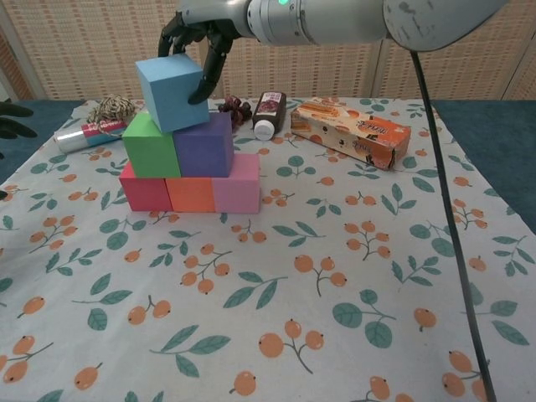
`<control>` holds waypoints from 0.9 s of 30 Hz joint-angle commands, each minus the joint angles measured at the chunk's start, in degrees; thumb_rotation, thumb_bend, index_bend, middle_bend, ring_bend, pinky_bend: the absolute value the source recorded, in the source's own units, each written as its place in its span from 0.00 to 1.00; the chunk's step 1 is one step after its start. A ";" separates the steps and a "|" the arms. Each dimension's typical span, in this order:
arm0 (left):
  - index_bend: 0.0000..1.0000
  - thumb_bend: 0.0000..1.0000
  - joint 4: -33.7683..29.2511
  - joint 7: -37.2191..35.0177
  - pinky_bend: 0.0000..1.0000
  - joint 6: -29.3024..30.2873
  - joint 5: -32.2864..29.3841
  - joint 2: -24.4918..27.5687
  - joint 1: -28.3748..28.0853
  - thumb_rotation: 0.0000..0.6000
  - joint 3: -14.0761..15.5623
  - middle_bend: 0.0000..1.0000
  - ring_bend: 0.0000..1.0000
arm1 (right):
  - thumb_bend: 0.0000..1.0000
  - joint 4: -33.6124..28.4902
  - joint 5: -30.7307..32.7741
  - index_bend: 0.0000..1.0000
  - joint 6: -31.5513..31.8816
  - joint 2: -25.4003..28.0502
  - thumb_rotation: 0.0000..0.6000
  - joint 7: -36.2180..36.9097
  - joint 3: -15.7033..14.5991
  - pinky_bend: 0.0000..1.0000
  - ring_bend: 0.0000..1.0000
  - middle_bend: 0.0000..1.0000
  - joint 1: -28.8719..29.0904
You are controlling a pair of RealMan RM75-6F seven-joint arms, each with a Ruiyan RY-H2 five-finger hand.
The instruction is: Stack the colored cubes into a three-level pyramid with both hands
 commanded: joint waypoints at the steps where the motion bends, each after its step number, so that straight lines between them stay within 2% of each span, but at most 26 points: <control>1: 0.05 0.30 0.00 -0.06 0.21 0.14 0.07 -0.02 0.03 1.00 -0.04 0.13 0.10 | 0.22 -0.76 0.62 0.41 0.88 0.17 1.00 -0.60 0.37 0.00 0.10 0.33 -0.33; 7: 0.05 0.30 -0.08 -0.05 0.21 0.33 0.42 -0.16 0.02 1.00 0.00 0.13 0.10 | 0.22 -2.47 4.87 0.40 1.99 -0.07 1.00 -4.68 0.79 0.00 0.13 0.35 -0.64; 18: 0.04 0.30 0.27 -0.43 0.21 0.43 0.66 -0.34 0.17 1.00 0.25 0.13 0.10 | 0.22 -3.69 17.79 0.37 4.90 -2.61 1.00 -17.20 0.39 0.00 0.14 0.35 0.80; 27: 0.04 0.30 0.75 -1.02 0.21 0.27 0.96 -0.59 -0.05 1.00 0.25 0.13 0.10 | 0.22 -5.29 26.24 0.33 7.18 -3.22 1.00 -24.47 -0.07 0.00 0.14 0.35 2.18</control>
